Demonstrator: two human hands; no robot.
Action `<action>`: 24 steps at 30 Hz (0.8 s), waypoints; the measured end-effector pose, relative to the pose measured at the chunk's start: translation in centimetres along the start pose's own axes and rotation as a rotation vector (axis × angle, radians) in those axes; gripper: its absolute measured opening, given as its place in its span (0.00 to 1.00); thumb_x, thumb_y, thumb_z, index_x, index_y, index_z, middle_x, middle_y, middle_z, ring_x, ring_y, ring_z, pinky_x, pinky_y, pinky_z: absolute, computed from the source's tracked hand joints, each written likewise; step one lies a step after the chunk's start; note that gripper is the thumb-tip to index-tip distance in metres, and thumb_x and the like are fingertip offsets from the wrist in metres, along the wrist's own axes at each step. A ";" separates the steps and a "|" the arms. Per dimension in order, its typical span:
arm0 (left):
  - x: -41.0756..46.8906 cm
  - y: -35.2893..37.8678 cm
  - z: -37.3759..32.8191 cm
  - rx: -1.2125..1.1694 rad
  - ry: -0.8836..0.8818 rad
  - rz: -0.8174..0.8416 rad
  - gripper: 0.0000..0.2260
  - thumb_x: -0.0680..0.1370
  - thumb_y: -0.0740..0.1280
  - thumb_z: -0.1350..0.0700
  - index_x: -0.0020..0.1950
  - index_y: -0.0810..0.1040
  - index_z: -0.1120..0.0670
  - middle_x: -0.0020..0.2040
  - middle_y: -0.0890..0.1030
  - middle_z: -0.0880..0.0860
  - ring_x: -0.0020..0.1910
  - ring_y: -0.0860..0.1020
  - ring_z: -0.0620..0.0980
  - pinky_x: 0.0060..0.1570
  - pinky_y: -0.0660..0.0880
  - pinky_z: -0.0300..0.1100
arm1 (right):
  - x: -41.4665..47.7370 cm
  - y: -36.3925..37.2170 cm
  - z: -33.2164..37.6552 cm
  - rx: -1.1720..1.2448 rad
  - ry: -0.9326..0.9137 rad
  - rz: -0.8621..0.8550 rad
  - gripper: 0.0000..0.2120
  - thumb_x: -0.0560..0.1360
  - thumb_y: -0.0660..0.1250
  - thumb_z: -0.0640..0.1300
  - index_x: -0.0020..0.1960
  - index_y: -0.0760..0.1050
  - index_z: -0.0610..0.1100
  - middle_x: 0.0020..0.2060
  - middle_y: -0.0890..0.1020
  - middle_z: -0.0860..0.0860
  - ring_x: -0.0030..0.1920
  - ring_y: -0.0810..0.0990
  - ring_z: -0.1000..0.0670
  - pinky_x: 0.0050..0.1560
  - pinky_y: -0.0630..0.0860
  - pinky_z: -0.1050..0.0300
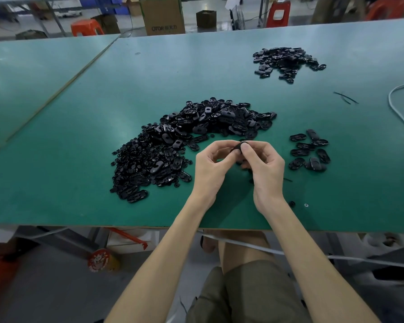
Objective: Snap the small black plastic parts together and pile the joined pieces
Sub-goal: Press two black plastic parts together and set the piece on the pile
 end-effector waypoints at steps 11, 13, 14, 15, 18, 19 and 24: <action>-0.1 -0.2 -0.1 0.004 0.004 -0.024 0.06 0.77 0.76 0.62 0.52 0.86 0.52 0.48 0.88 0.52 0.46 0.84 0.45 0.49 0.78 0.36 | 0.1 -0.2 -0.6 -0.015 0.049 -0.004 0.03 0.79 0.74 0.41 0.50 0.85 0.42 0.39 0.87 0.49 0.41 0.82 0.52 0.43 0.78 0.61; -0.1 -0.2 -0.2 -0.007 0.003 -0.024 0.06 0.77 0.75 0.62 0.52 0.86 0.53 0.47 0.88 0.52 0.46 0.85 0.45 0.48 0.78 0.36 | 0.1 -0.1 -0.5 -0.024 0.041 0.002 0.02 0.79 0.73 0.40 0.49 0.84 0.42 0.37 0.87 0.51 0.40 0.82 0.54 0.42 0.78 0.62; -0.1 -0.2 -0.2 -0.011 0.002 -0.026 0.06 0.77 0.75 0.63 0.51 0.86 0.53 0.47 0.88 0.52 0.46 0.85 0.46 0.48 0.78 0.35 | 0.1 0.0 -0.5 -0.029 0.038 0.006 0.02 0.79 0.73 0.40 0.49 0.84 0.42 0.37 0.86 0.51 0.39 0.82 0.55 0.42 0.78 0.63; -0.1 -0.2 -0.1 -0.013 0.001 -0.029 0.07 0.77 0.75 0.63 0.51 0.86 0.54 0.48 0.88 0.53 0.47 0.85 0.46 0.49 0.78 0.35 | 0.1 0.0 -0.4 -0.035 0.034 0.010 0.02 0.79 0.73 0.40 0.49 0.84 0.43 0.36 0.86 0.52 0.39 0.82 0.56 0.42 0.78 0.64; 0.0 -0.3 0.1 0.008 -0.013 -0.040 0.06 0.76 0.74 0.65 0.52 0.86 0.56 0.48 0.88 0.53 0.48 0.86 0.48 0.49 0.79 0.36 | 0.0 0.2 -0.3 -0.054 0.028 0.021 0.02 0.79 0.73 0.40 0.47 0.84 0.43 0.36 0.86 0.52 0.38 0.82 0.57 0.42 0.78 0.64; 0.0 -0.4 0.3 0.019 -0.020 -0.045 0.06 0.76 0.74 0.65 0.52 0.85 0.57 0.48 0.88 0.54 0.47 0.86 0.48 0.49 0.79 0.37 | 0.0 0.2 -0.3 -0.059 0.028 0.025 0.02 0.79 0.73 0.39 0.47 0.84 0.43 0.36 0.86 0.52 0.39 0.82 0.57 0.42 0.78 0.64; 0.0 -0.5 0.6 0.036 -0.050 -0.054 0.06 0.77 0.73 0.67 0.49 0.84 0.57 0.45 0.88 0.55 0.45 0.86 0.50 0.49 0.81 0.41 | 0.0 0.4 -0.3 -0.086 0.034 0.041 0.04 0.80 0.72 0.37 0.46 0.83 0.43 0.35 0.85 0.53 0.37 0.81 0.58 0.41 0.77 0.66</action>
Point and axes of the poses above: each hand's wrist, its own x-axis towards the middle knuckle, its own y-axis out of the palm, z = x × y, the point moved 10 cm from there along x, towards the middle knuckle
